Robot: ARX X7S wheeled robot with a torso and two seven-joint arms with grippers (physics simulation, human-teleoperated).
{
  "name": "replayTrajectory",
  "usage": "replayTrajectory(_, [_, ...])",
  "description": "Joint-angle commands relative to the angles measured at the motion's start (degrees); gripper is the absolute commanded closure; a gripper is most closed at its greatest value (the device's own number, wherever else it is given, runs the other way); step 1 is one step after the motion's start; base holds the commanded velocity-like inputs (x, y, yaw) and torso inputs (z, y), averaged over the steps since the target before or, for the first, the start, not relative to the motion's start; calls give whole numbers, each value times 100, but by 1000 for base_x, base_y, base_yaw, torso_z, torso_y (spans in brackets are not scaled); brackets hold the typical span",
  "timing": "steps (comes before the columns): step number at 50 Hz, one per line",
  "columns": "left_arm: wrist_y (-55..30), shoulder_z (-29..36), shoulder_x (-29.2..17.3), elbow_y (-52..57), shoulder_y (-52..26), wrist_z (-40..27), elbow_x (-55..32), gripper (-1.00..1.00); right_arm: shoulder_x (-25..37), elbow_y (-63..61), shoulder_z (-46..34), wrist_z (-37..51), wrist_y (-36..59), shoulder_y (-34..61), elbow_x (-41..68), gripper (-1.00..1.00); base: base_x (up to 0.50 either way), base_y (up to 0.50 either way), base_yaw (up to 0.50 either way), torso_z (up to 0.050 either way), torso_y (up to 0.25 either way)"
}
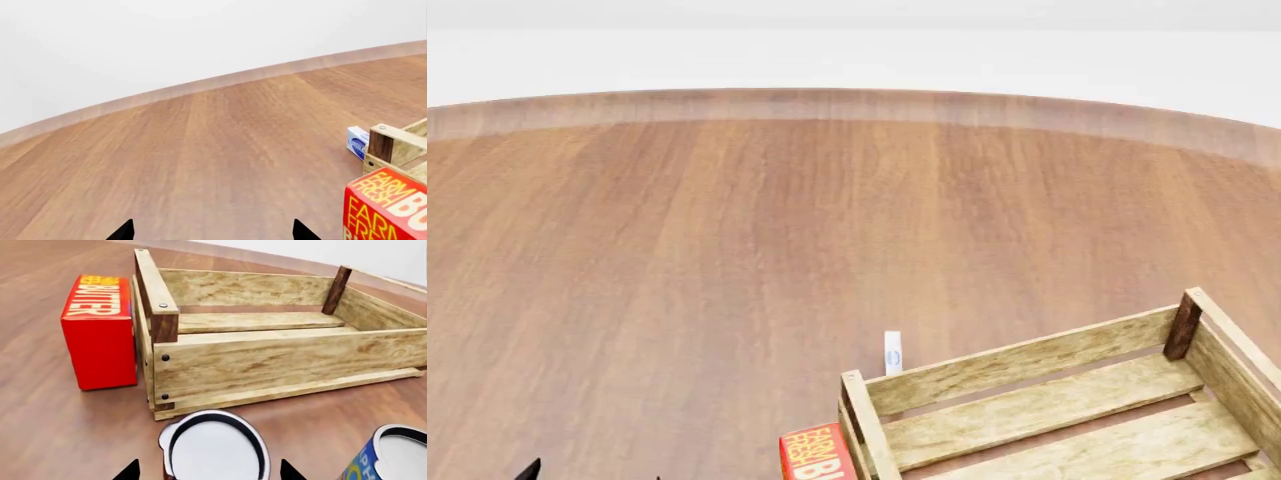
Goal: Pick up the tomato sauce, and put it in the wooden tray.
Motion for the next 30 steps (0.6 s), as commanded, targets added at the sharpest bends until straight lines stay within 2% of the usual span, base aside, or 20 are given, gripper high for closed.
replayTrajectory(1, [210,-190,100,-31,19,34,-94,-100,-97,-51,137,-173,119,148,82,-100,0,0,0,0,0])
replayTrajectory(30, [234,-135,55,-23,20,-28,-138,-100,-180,441,133,-301,79,430,321,-100,0,0,0,0,0])
